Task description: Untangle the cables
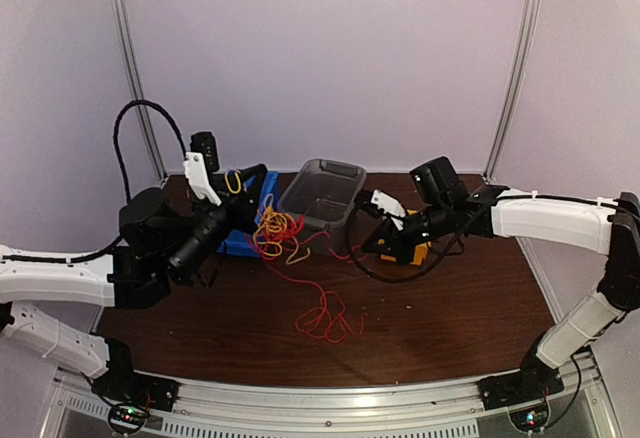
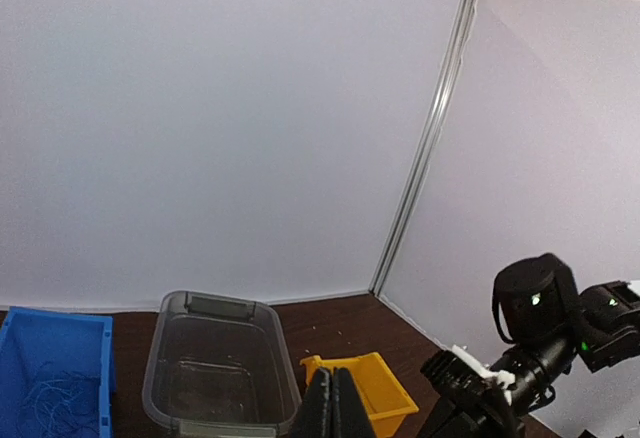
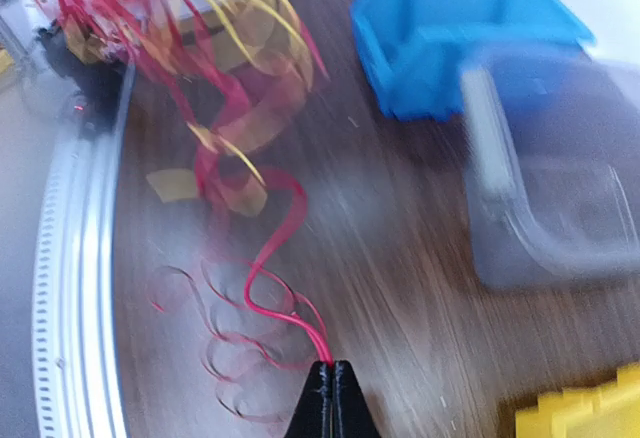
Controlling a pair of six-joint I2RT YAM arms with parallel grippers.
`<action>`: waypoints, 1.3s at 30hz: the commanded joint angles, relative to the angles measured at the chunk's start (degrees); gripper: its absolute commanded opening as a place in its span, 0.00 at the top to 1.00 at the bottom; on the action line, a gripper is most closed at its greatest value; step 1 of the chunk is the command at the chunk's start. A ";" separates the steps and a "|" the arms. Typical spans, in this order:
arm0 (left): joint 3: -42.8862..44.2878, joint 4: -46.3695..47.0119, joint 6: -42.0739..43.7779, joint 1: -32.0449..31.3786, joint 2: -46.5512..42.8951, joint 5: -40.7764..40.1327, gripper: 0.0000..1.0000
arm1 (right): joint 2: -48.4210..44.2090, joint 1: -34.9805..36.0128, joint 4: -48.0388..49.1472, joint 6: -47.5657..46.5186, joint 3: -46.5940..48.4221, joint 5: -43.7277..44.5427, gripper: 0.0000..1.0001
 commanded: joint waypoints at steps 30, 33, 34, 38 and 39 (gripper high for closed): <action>18.99 -15.78 36.64 0.65 -31.59 -35.28 1.00 | 3.37 -58.91 -3.67 -19.35 -17.11 15.81 1.00; 18.34 -14.82 37.49 0.60 -32.57 -35.83 1.00 | 6.47 -63.01 -2.52 -17.99 -15.12 16.51 1.00; 17.99 -14.81 37.55 0.60 -32.63 -35.67 1.00 | 7.18 -63.56 -2.93 -18.26 -14.46 15.77 1.00; 17.77 -18.83 37.01 0.61 -29.41 -35.94 1.00 | 6.78 -63.59 -4.24 -18.25 -13.66 12.83 1.00; 18.26 -20.94 36.21 0.62 -28.03 -35.88 1.00 | 6.31 -63.46 -4.49 -18.36 -13.60 12.70 1.00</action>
